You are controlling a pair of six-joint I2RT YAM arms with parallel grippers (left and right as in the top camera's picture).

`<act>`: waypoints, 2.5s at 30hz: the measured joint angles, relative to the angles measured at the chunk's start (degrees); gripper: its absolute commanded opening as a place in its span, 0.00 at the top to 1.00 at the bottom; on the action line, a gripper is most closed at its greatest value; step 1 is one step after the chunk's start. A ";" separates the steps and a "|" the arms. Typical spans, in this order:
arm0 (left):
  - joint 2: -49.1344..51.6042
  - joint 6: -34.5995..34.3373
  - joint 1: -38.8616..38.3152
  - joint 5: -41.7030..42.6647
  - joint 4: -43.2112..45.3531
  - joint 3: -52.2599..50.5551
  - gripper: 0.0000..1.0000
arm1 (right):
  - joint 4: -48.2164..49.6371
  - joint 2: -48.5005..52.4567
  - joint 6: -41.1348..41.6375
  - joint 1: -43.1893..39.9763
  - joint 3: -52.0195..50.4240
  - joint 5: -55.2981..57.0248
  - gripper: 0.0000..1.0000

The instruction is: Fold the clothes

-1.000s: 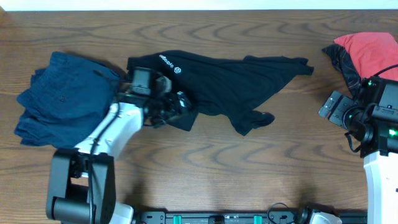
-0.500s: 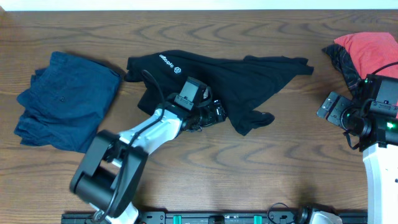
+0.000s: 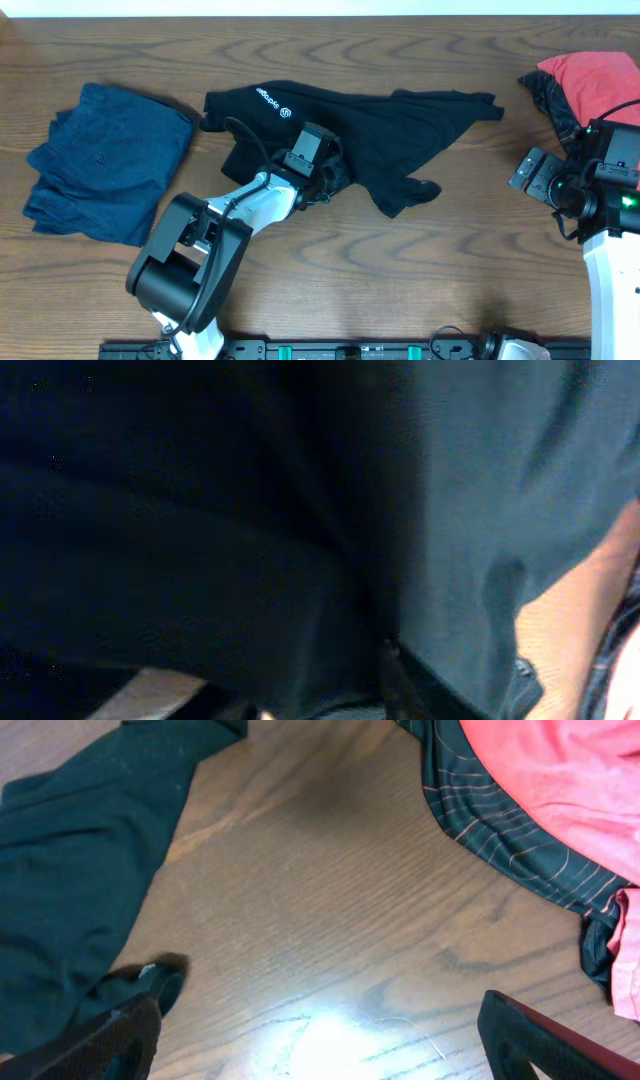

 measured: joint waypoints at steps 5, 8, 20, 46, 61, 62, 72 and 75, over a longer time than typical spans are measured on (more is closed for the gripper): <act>-0.07 -0.48 0.00 0.00 -3.96 0.90 0.72 | 0.02 0.00 -0.02 0.00 0.00 0.00 0.01; -0.09 -0.24 0.00 0.02 -5.14 1.07 0.80 | 0.00 0.00 0.00 0.00 0.00 0.00 0.01; -0.04 0.35 -0.13 -1.75 -1.60 0.83 0.67 | 0.00 0.00 0.00 0.00 0.00 0.00 0.01; -17.27 23.76 23.89 -1.60 -49.96 -0.48 0.94 | 0.24 6.03 -0.57 0.00 0.00 -2.69 0.01; -25.88 30.40 30.80 -7.89 -51.84 -0.48 0.94 | 7.21 23.12 -2.78 3.98 0.00 -14.05 0.01; -25.88 30.45 30.80 -7.93 -51.87 -0.48 0.94 | 7.91 24.44 -3.21 4.74 0.00 -14.38 0.01; -25.88 30.45 30.80 -7.98 -51.84 -0.48 0.94 | 25.73 37.29 -8.31 15.13 0.04 -16.44 0.11; -25.88 30.47 30.80 -8.00 -51.82 -0.48 0.94 | 30.23 40.22 -9.14 17.94 0.37 -15.78 0.44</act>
